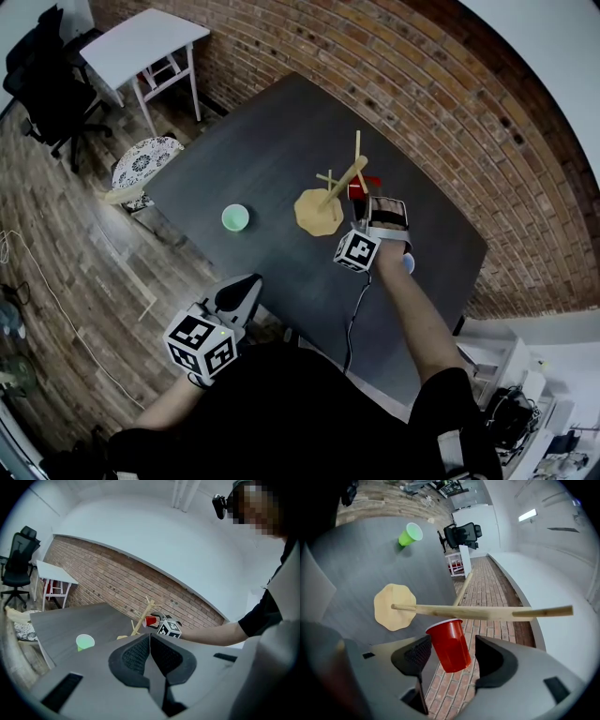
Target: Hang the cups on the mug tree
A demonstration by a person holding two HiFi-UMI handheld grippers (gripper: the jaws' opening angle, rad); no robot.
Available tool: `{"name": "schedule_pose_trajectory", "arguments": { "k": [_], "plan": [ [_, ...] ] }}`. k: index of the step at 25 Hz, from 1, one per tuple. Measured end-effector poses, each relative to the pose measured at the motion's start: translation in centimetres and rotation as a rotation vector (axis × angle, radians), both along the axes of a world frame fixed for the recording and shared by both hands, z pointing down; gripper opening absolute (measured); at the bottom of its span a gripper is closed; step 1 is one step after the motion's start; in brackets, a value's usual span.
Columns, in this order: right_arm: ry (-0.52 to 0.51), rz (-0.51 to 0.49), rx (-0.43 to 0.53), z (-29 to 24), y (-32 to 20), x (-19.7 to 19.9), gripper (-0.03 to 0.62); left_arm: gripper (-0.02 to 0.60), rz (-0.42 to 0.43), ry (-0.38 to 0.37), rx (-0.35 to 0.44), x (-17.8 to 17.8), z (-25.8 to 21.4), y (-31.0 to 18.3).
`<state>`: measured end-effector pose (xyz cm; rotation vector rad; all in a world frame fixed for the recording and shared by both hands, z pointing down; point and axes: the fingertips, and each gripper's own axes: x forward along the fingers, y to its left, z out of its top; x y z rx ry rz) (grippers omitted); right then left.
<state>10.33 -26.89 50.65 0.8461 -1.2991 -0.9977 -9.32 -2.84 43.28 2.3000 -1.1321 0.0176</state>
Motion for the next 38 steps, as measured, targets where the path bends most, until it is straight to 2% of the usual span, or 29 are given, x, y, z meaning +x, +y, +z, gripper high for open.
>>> {"name": "schedule_pose_trajectory", "arguments": {
  "k": [8,11,13,17,22,27,31,38],
  "plan": [
    [-0.195,0.019,0.026,-2.7,3.1,0.2,0.289,0.021,0.03,0.008,-0.007,1.3,0.3,0.4],
    [-0.311,0.04,-0.019,-2.8,5.1,1.1,0.288,0.021,0.056,0.012,-0.011,2.2,0.6,0.6],
    [-0.44,0.099,-0.104,-1.3,6.3,3.0,0.288,0.021,0.079,0.012,-0.013,3.1,0.7,0.8],
    [-0.672,0.293,-0.245,2.6,8.8,9.3,0.288,0.021,0.119,0.004,-0.023,4.9,0.8,1.0],
    [-0.913,0.537,-0.256,5.3,12.8,16.8,0.288,0.021,0.143,-0.015,-0.037,6.2,1.1,1.5],
    [-1.102,0.742,-0.299,9.2,16.1,21.6,0.288,0.021,0.167,-0.046,-0.047,7.6,1.3,2.0],
    [-1.216,0.836,-0.348,12.4,17.3,23.9,0.288,0.021,0.174,-0.075,-0.054,9.0,1.5,2.6],
    [-1.301,0.883,-0.372,15.7,17.7,25.8,0.288,0.021,0.166,-0.148,-0.07,10.2,1.9,3.2]
  ]
}}
